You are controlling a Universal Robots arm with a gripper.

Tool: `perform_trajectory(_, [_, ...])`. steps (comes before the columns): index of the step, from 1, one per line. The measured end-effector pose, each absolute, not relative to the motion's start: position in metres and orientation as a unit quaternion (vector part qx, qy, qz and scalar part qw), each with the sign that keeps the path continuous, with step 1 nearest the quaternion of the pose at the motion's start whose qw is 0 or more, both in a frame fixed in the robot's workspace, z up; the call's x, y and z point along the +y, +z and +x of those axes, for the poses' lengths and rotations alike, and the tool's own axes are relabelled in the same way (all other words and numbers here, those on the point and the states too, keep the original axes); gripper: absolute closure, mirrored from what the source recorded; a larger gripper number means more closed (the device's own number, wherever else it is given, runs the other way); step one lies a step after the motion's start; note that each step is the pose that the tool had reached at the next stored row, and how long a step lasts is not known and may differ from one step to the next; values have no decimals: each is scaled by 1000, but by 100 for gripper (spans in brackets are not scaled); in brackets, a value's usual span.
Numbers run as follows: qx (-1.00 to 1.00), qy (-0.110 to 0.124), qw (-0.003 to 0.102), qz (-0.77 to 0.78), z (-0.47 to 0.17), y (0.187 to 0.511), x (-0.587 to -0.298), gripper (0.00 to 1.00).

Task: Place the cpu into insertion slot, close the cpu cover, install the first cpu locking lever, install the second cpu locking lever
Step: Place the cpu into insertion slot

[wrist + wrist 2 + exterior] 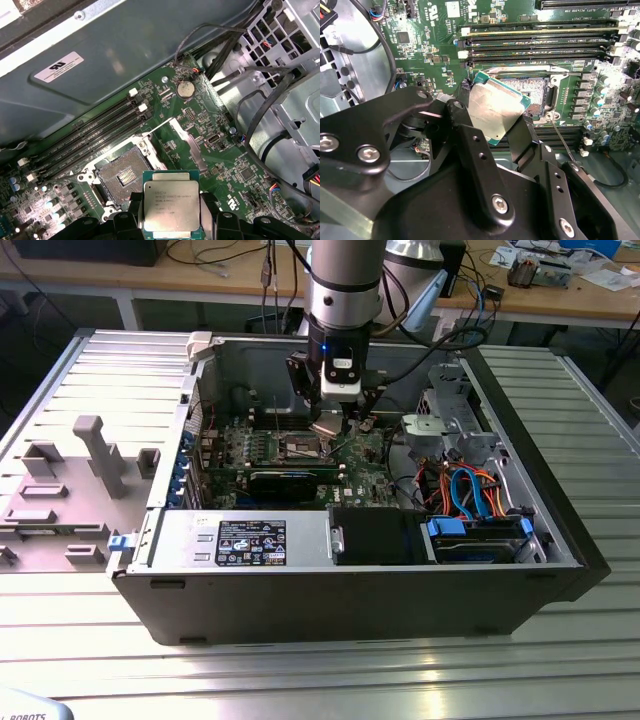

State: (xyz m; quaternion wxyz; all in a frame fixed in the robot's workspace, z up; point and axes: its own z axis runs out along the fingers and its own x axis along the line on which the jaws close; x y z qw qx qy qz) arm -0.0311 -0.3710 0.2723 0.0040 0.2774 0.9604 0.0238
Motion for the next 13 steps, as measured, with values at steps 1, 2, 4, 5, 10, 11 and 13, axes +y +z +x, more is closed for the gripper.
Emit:
perform_trajectory(1, [960, 24, 4, 278, -31, 272, -371, 46])
perform_trajectory(2, [960, 24, 4, 278, -31, 272, -371, 46])
perform_trajectory(4, [960, 24, 4, 279, -31, 272, -371, 46])
perform_trajectory(5, [960, 24, 4, 279, -31, 272, -371, 46])
perform_trajectory(10, [960, 24, 4, 280, -31, 272, -371, 46])
perform_trajectory(11, [960, 24, 4, 280, -31, 272, -371, 46])
perform_trajectory(13, [959, 24, 4, 282, -31, 271, -371, 46])
